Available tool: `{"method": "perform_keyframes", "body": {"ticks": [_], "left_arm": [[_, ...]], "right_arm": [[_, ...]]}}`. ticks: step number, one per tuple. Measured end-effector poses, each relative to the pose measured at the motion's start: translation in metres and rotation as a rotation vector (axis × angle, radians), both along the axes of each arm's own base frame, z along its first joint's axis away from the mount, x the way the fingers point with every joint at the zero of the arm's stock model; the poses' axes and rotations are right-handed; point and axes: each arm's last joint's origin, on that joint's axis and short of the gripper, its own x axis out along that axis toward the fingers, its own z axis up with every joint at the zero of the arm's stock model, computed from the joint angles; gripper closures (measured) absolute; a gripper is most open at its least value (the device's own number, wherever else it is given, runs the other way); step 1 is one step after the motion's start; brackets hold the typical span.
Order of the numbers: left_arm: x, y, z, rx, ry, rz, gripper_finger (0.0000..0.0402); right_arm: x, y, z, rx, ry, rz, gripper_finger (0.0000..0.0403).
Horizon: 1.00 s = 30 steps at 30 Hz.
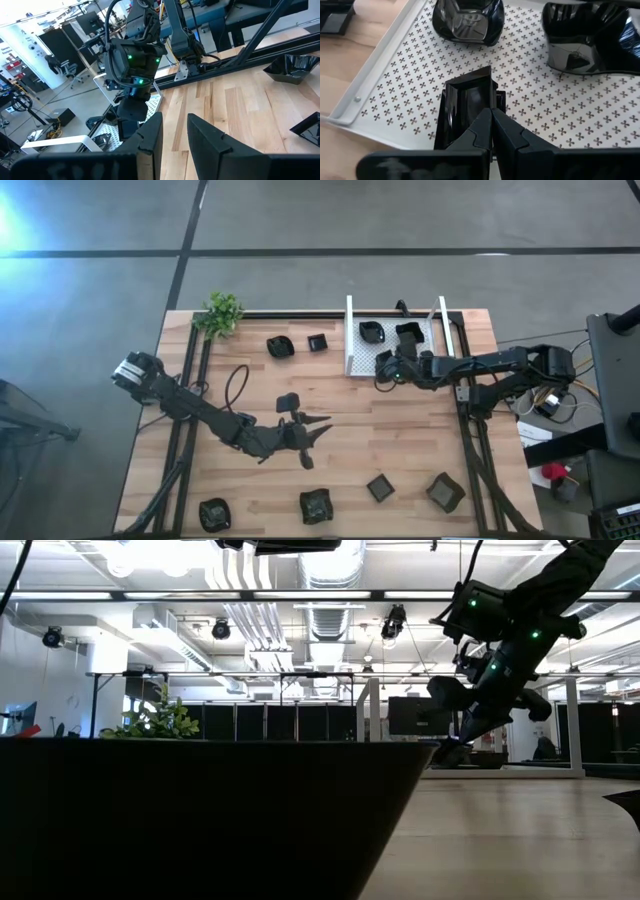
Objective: Pick & Place Mini shaped plates
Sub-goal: Stack the square plate on top of the other square plate on the shelf, then stack the distorted square plate on top of the other distorted square plates on the shelf
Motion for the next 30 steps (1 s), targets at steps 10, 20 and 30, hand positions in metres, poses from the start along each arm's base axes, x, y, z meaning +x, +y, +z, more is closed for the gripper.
{"method": "perform_keyframes", "body": {"ticks": [10,20,30], "left_arm": [[-0.0001,-0.0002,0.0,0.0,0.0,0.0,0.0316],[-0.0001,-0.0001,0.0,0.0,0.0,0.0,0.0316],[0.0,0.0001,0.0,0.0,0.0,0.0,0.0316]], "right_arm": [[0.0003,0.0003,0.0,0.005,-0.004,0.003,0.0354],[0.0013,0.0023,-0.0009,0.052,0.021,0.088,0.0321],[0.0009,0.0023,0.0,0.043,0.034,0.105,0.0333]]}}
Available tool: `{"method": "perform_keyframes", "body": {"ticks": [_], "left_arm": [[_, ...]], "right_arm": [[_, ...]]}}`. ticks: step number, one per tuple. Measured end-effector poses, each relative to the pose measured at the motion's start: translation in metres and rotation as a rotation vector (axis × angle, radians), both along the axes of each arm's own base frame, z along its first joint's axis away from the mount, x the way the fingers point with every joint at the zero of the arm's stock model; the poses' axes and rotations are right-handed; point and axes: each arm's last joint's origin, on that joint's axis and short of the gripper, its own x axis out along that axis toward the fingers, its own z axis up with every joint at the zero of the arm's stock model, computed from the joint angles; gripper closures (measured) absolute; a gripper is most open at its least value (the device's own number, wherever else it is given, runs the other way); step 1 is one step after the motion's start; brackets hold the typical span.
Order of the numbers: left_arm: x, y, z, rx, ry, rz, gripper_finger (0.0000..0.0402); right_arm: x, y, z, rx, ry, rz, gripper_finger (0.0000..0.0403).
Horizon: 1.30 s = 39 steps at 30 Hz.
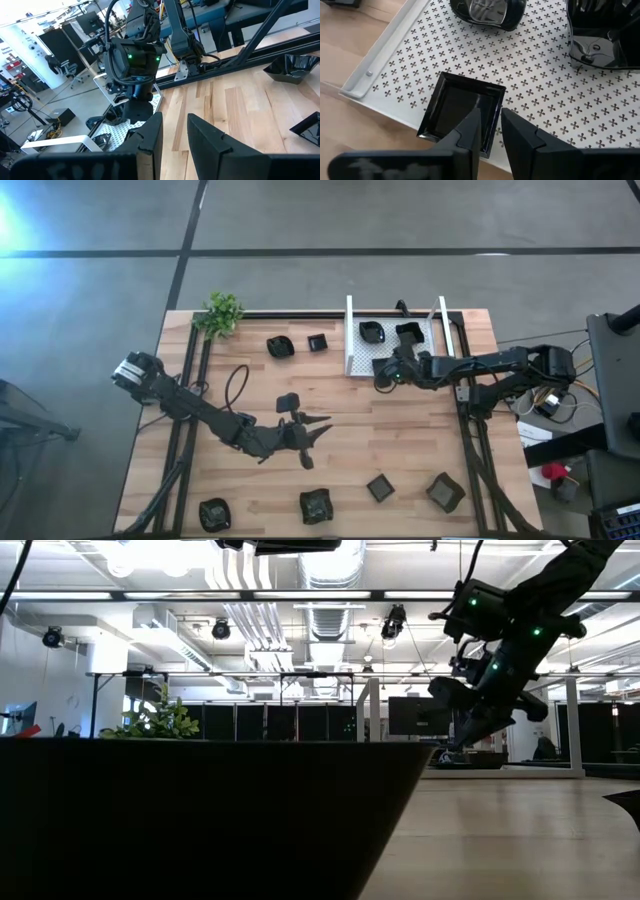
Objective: Pick & Place Mini shaped plates
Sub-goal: Stack the distorted square plate on top of the other distorted square plates on the shelf
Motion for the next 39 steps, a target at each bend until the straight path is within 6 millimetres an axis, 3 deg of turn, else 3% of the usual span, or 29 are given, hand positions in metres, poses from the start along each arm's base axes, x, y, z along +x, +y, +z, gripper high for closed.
{"method": "perform_keyframes", "body": {"ticks": [12,20,28,33,39], "left_arm": [[0.0,0.001,0.0,0.005,-0.002,0.029,0.0316],[-0.003,0.004,-0.002,0.009,0.0,0.17,0.0316],[-0.019,0.006,-0.015,-0.116,0.129,0.199,0.0316],[-0.033,0.004,-0.02,-0.234,0.262,0.097,0.0316],[-0.034,-0.004,-0.033,-0.309,0.477,-0.175,0.0316]], "right_arm": [[-0.009,0.02,0.043,-0.126,-0.109,0.221,0.0393],[-0.018,0.056,0.069,-0.223,-0.184,0.489,0.0394],[-0.016,0.1,0.076,-0.287,-0.244,0.774,0.0394],[-0.015,0.124,0.078,-0.316,-0.291,0.907,0.0394],[-0.018,0.143,0.078,-0.317,-0.317,1.002,0.0394]]}}
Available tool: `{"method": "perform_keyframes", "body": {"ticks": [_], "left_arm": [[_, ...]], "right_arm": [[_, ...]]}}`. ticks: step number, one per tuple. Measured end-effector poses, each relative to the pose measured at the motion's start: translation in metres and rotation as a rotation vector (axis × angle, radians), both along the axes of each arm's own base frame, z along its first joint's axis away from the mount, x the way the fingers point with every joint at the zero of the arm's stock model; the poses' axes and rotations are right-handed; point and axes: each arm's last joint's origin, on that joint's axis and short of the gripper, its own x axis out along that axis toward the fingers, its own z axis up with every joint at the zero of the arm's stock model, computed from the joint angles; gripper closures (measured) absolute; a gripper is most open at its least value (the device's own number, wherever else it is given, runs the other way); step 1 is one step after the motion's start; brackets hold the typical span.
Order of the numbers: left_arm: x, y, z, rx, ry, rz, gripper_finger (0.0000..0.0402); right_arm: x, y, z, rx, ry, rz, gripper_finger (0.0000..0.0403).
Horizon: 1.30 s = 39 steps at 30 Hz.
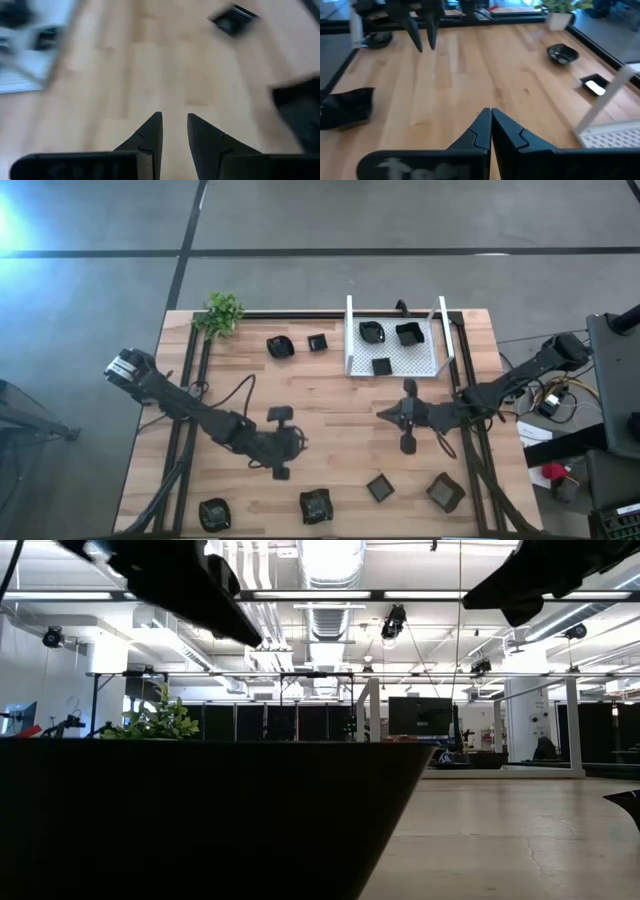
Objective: Pick & Place Mini shaped plates
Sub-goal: Stack the distorted square plate on top of the other distorted square plates on the shelf
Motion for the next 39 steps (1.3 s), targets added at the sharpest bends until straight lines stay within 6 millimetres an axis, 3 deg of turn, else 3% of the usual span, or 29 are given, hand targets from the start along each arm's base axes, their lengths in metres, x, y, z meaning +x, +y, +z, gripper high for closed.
{"method": "perform_keyframes", "body": {"ticks": [7,24,39], "left_arm": [[0.007,-0.01,-0.013,-0.101,0.054,-0.139,0.0316],[0.033,-0.045,-0.064,-0.331,0.184,-0.316,0.0316],[0.035,-0.048,-0.07,-0.418,0.234,-0.28,0.0316]], "right_arm": [[-0.001,0.011,-0.005,-0.007,0.016,0.046,0.0394],[-0.002,0.012,-0.002,0.035,0.007,0.07,0.0394],[-0.002,0.012,-0.003,0.03,0.01,0.072,0.0394]]}}
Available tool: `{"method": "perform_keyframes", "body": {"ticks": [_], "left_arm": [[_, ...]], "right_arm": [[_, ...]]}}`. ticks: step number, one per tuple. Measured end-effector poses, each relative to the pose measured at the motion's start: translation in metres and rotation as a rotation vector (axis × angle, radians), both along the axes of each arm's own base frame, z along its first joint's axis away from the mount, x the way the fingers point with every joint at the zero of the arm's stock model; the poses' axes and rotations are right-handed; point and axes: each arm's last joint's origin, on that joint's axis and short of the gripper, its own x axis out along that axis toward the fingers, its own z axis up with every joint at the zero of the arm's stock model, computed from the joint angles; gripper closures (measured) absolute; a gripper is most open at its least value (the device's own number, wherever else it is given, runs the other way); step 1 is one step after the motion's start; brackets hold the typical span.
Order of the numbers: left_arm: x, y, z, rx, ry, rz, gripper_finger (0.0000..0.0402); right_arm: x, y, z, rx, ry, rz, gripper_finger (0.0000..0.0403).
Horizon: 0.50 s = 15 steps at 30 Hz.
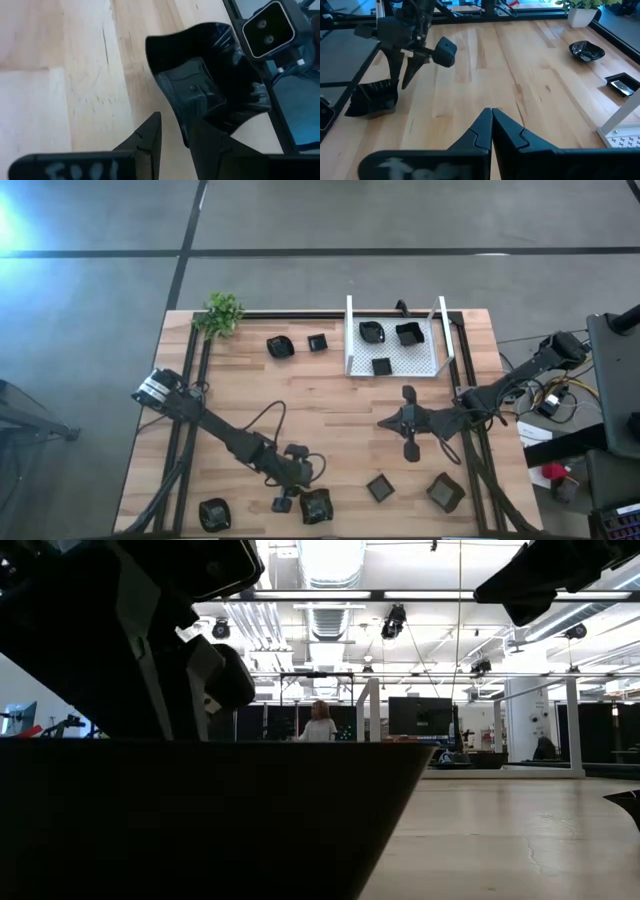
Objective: Pick & Place Mini shaped plates
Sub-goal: Stack the distorted square plate on top of the other distorted square plates on the shelf
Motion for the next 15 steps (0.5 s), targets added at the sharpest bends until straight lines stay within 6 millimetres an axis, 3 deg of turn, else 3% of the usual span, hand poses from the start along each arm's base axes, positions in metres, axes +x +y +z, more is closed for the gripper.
{"method": "perform_keyframes", "body": {"ticks": [15], "left_arm": [[-0.0001,-0.0003,-0.0041,-0.016,0.024,0.016,0.0317]], "right_arm": [[0.0,0.0,0.0,0.0,0.0,0.0,0.0394]]}}
